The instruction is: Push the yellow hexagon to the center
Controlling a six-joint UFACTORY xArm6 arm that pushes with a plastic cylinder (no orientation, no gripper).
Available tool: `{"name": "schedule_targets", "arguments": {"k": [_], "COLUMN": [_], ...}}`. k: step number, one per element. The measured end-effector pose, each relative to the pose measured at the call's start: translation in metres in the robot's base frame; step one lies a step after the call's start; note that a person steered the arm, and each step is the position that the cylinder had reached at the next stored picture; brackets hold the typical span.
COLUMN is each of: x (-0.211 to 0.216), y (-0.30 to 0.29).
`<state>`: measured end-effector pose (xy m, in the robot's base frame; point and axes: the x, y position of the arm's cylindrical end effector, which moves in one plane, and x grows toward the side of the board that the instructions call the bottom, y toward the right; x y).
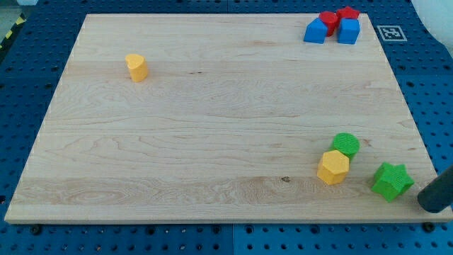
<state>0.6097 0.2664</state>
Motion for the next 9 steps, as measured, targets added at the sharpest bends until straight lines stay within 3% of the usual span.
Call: {"name": "schedule_targets", "arguments": {"k": [3, 9], "x": [-0.001, -0.026], "y": [-0.083, -0.129]}}
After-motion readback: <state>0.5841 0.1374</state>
